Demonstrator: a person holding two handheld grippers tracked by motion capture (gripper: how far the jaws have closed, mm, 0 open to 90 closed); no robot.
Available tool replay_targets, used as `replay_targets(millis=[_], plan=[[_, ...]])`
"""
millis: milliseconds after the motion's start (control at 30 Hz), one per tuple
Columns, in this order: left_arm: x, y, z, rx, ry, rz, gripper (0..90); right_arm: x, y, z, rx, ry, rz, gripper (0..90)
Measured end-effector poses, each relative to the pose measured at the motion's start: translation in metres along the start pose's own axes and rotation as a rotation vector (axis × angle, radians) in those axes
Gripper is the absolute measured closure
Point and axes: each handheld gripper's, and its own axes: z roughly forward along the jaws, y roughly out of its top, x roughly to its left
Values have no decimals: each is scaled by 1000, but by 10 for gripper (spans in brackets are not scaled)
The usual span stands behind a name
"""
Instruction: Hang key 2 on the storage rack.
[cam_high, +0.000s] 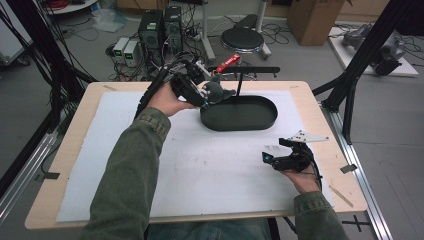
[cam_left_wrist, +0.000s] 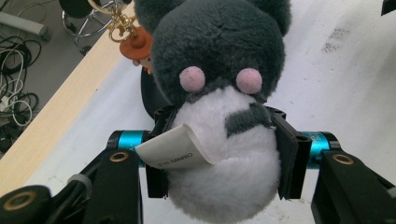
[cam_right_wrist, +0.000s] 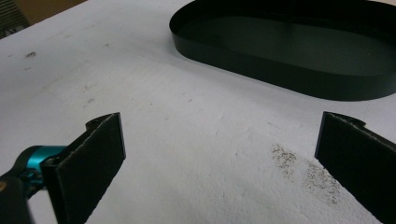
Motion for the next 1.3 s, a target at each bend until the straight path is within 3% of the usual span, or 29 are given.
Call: replay_targets(millis=[100,267,433,633,833,1300], plan=[[1,8,3,8,-15,-18,491,0,0,0,5,1,0,9],[2,16,7,9,-5,-37,493,0,0,0,7,4,6,9],[5,20,10,5,-16,-39,495,-1,0,-1,4,6,5,9],[9,24,12,-19,-52,-52,496,-1,0,-1,7,6,4,9],[15,28,14,-16,-45,-69,497,-1,0,0,9,5,4,9],[15,44,19,-36,-17,-102,497,-2,0,-2,3,9,-2,9]])
